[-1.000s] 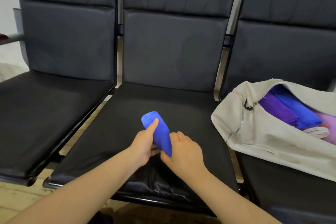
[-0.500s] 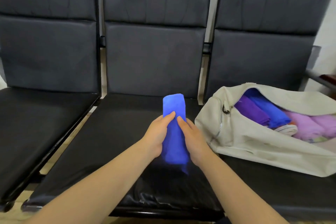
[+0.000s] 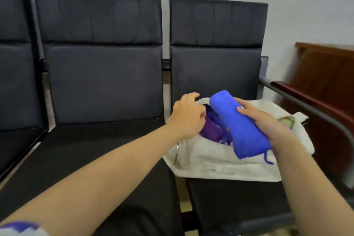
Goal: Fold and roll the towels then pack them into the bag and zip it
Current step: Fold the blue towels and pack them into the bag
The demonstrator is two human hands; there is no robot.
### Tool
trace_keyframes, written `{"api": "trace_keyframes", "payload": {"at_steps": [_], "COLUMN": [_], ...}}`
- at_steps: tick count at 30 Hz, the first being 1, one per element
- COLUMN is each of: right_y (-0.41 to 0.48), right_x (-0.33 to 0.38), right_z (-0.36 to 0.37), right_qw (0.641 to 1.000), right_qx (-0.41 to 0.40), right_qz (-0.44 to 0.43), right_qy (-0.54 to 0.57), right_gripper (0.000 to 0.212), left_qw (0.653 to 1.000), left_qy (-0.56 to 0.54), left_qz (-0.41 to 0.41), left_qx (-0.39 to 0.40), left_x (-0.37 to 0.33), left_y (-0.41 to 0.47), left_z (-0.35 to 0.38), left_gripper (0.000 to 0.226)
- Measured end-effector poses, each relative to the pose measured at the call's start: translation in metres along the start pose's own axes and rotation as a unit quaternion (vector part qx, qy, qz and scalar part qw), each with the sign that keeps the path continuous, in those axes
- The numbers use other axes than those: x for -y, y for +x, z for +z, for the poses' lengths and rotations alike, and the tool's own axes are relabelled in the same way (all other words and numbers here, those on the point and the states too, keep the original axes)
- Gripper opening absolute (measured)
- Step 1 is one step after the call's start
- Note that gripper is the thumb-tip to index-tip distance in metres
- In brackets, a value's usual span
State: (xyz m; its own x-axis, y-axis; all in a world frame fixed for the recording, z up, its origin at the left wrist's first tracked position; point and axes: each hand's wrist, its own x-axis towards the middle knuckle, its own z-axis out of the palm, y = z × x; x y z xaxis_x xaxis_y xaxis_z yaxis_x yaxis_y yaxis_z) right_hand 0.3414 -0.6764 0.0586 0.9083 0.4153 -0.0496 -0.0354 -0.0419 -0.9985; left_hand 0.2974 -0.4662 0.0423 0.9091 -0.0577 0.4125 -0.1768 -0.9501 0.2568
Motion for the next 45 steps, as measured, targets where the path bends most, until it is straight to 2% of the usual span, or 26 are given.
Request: {"api": "trace_keyframes", "payload": {"at_steps": [2,4,7,9,12,15,20,23,26,28,29,32,34,35,37,38,41,43,45], "right_y": [-0.003,-0.006,-0.005,0.000,0.022,0.058,0.118,0.135,0.140,0.144,0.146,0.144,0.137,0.133,0.121,0.111,0.069,0.038,0.014], "right_x": [-0.004,-0.010,-0.015,-0.015,-0.010,-0.009,-0.029,-0.038,-0.040,-0.042,-0.043,-0.050,-0.049,-0.047,-0.040,-0.035,-0.028,-0.031,-0.038], "right_z": [-0.035,-0.058,-0.075,-0.077,-0.075,-0.074,-0.073,-0.078,-0.082,-0.077,-0.071,-0.056,-0.052,-0.053,-0.052,-0.051,-0.045,-0.040,-0.035], "right_qw": [0.997,0.992,0.980,0.974,0.978,0.984,0.970,0.966,0.957,0.934,0.909,0.774,0.714,0.706,0.716,0.717,0.689,0.707,0.736], "right_qx": [0.019,0.048,0.093,0.118,0.109,0.065,-0.027,-0.008,0.056,0.050,0.033,0.002,-0.023,-0.034,-0.050,-0.063,-0.099,-0.044,0.022], "right_qz": [0.005,0.020,0.041,0.058,0.021,-0.019,-0.081,-0.075,-0.058,-0.061,-0.072,-0.085,-0.064,-0.064,-0.089,-0.116,-0.193,-0.157,-0.087], "right_qy": [-0.075,-0.114,-0.168,-0.183,-0.179,-0.162,-0.226,-0.249,-0.280,-0.348,-0.409,-0.627,-0.697,-0.704,-0.691,-0.685,-0.691,-0.688,-0.671], "right_gripper": [0.038,0.038,0.034,0.034,0.034,0.030,0.026,0.026,0.030,0.036,0.041,0.049,0.051,0.051,0.047,0.042,0.026,0.027,0.028], "left_qw": [0.985,0.951,0.899,0.905,0.941,0.963,0.966,0.963,0.962,0.960,0.959,0.955,0.951,0.947,0.927,0.914,0.895,0.902,0.923], "left_qy": [0.138,0.257,0.376,0.375,0.309,0.248,0.238,0.243,0.243,0.244,0.241,0.227,0.224,0.231,0.271,0.284,0.287,0.301,0.297], "left_qz": [0.092,0.155,0.205,0.195,0.136,0.090,0.102,0.109,0.114,0.120,0.128,0.169,0.194,0.209,0.259,0.288,0.341,0.307,0.225], "left_qx": [0.043,0.078,0.086,0.054,0.031,0.050,0.028,0.029,0.040,0.062,0.072,0.084,0.087,0.081,0.032,0.013,0.019,0.052,0.094], "left_x": [-0.014,-0.025,-0.035,-0.038,-0.043,-0.047,-0.044,-0.040,-0.038,-0.038,-0.039,-0.035,-0.025,-0.019,-0.005,0.001,0.019,0.023,0.021], "left_y": [0.022,0.046,0.075,0.092,0.112,0.124,0.124,0.123,0.121,0.118,0.116,0.104,0.090,0.082,0.063,0.054,0.022,0.001,-0.013], "left_z": [0.012,0.024,0.034,0.035,0.028,0.020,0.024,0.024,0.027,0.029,0.029,0.025,0.025,0.026,0.027,0.025,0.023,0.023,0.023], "left_gripper": [0.027,0.029,0.031,0.031,0.037,0.042,0.046,0.048,0.046,0.046,0.047,0.057,0.054,0.044,0.014,0.007,0.015,0.012,0.005]}}
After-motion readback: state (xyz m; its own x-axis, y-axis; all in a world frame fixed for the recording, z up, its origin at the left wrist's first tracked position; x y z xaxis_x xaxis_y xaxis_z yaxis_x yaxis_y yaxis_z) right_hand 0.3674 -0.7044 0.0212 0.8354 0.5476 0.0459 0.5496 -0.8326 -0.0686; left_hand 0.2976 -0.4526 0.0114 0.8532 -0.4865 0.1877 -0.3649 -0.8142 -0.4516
